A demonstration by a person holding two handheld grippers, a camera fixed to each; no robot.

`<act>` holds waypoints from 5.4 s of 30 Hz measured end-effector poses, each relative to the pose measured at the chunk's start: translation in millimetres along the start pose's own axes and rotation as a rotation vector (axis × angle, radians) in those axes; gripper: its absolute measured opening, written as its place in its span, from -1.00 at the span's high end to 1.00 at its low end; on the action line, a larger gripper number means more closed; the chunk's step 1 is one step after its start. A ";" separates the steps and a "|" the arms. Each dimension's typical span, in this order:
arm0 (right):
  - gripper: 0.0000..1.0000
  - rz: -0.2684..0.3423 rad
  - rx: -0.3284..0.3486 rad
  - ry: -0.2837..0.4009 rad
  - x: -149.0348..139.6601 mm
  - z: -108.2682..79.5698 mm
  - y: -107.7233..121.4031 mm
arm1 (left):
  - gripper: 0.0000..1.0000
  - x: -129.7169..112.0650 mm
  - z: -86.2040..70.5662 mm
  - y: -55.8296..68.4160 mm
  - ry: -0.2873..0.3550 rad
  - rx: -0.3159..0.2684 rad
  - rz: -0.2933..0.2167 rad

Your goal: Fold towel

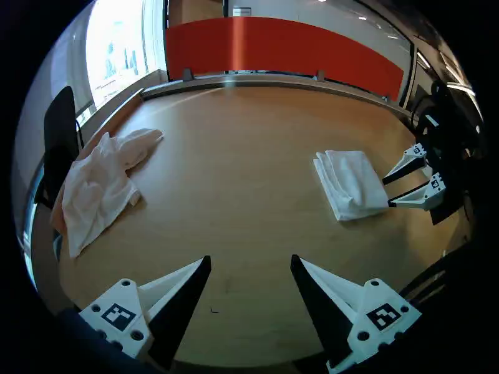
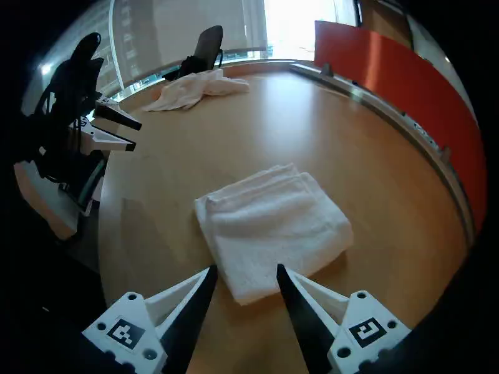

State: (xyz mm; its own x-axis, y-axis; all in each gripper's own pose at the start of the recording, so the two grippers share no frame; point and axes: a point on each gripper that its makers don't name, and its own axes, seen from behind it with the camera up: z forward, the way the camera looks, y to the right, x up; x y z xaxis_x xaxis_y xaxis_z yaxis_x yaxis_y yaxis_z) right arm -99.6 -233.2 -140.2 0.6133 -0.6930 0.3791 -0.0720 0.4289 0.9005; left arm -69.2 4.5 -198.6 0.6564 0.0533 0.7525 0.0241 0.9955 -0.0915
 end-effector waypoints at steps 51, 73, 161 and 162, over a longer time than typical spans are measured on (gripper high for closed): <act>0.95 0.114 -0.149 0.052 -14.9 -8.7 16.0 | -0.90 4.3 3.0 7.7 0.010 -0.016 0.014; 0.95 -0.066 -0.255 0.177 100.2 -116.5 80.3 | -0.90 28.1 -0.6 22.3 0.059 -0.036 0.030; 0.95 0.301 -0.675 -0.020 -127.2 -349.3 321.2 | -0.89 42.2 -8.1 39.6 0.048 -0.031 0.088; 0.94 0.310 -0.678 -0.024 -133.9 -350.8 319.4 | -0.89 42.1 -8.1 39.6 0.048 -0.031 0.088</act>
State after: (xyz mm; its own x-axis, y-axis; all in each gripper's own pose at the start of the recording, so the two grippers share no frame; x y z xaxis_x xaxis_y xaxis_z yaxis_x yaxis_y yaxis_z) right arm 71.2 199.9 21.9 0.6255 -0.4917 0.6058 0.2670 0.8644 0.4260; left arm -34.5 45.6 -175.8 0.6923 0.1362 0.7087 -0.0129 0.9842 -0.1765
